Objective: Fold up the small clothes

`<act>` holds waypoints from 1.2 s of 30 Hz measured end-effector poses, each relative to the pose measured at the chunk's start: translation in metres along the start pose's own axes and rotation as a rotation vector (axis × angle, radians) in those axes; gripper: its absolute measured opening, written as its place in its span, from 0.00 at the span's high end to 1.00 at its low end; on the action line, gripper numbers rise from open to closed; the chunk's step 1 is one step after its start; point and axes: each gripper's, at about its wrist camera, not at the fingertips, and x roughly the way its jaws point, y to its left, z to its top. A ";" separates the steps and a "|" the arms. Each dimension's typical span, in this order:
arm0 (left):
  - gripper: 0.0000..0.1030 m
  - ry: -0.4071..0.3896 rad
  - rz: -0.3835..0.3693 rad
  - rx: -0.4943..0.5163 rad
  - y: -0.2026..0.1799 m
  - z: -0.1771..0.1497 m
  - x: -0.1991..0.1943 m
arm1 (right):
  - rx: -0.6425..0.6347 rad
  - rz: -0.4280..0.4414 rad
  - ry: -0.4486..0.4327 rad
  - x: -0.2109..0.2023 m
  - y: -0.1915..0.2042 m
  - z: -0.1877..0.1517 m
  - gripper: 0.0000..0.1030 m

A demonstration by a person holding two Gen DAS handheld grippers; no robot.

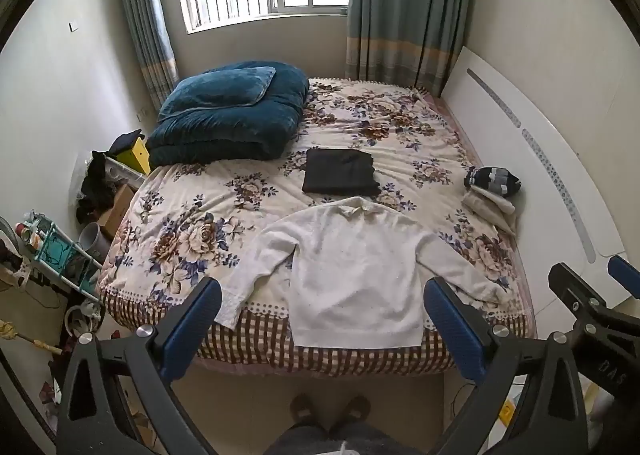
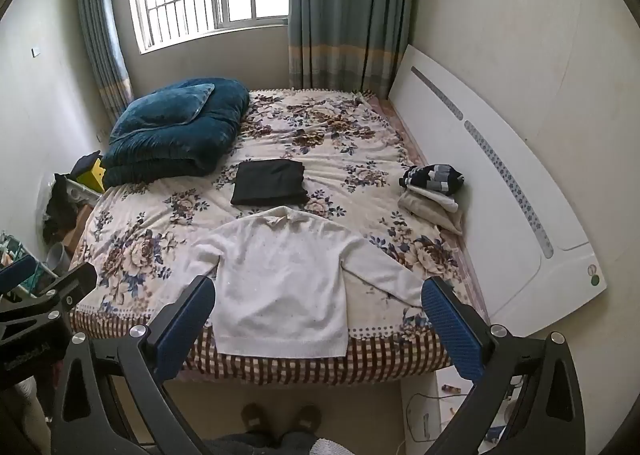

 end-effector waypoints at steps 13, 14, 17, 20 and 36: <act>0.00 -0.005 -0.002 0.000 0.000 0.000 0.000 | -0.009 -0.010 0.003 0.001 0.000 0.000 0.00; 0.00 -0.004 -0.003 0.001 0.000 0.000 0.000 | -0.009 -0.010 0.002 0.001 0.000 0.000 0.00; 0.00 -0.007 0.000 0.000 0.000 0.000 -0.001 | -0.009 -0.010 0.001 0.000 0.000 0.000 0.00; 0.00 -0.008 -0.001 0.001 0.000 0.000 0.000 | -0.010 -0.010 0.001 0.000 0.000 0.000 0.00; 0.00 -0.015 -0.002 0.000 0.001 -0.001 -0.001 | -0.012 -0.009 -0.005 0.001 0.001 0.001 0.00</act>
